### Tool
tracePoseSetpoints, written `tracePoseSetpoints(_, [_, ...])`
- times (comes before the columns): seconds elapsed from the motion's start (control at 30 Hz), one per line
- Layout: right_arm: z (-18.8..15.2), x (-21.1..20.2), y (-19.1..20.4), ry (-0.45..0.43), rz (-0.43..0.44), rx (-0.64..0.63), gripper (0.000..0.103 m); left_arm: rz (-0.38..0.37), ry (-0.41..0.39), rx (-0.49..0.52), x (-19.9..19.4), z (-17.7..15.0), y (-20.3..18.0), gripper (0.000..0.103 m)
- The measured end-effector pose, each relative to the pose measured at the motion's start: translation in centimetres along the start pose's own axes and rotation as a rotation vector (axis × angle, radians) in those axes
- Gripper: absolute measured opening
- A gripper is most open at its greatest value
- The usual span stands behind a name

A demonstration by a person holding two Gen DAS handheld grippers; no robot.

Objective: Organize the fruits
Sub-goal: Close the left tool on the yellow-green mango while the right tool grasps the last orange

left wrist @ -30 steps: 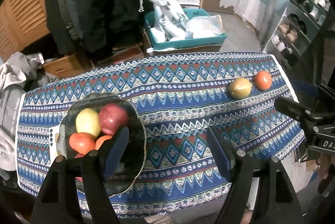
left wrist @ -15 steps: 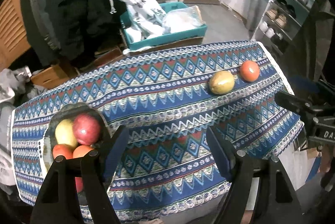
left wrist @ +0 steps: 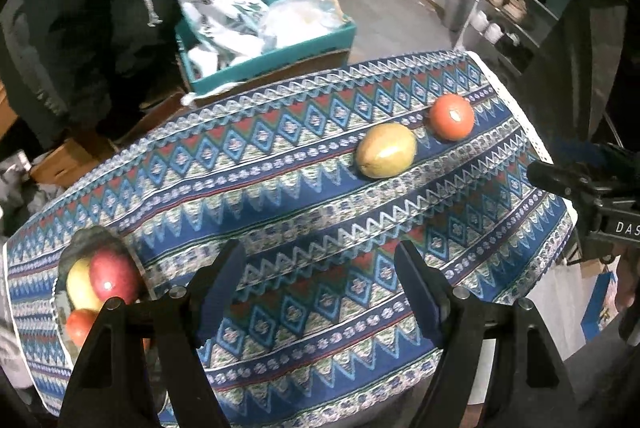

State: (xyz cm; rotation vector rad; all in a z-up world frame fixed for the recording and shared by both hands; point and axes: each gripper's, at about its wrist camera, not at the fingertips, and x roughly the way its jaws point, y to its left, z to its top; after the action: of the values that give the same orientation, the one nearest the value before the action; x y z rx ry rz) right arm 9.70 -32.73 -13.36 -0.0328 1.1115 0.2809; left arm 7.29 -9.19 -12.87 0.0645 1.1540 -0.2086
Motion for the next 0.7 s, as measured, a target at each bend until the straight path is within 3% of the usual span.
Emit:
tracePoseSetpoints(0.47, [3.5, 2.9, -4.3, 0.106, 0.011, -0.021, 0.087, -0.048, 0.082, 0.079, 5.1, 5.7, -3.5, 0.081])
tracePoseSetpoints(0.7, [4.8, 6.5, -7.0, 0.157, 0.066, 0.008, 0.087, -0.095, 0.132, 0.09, 9.2, 7.9, -4.6, 0.081])
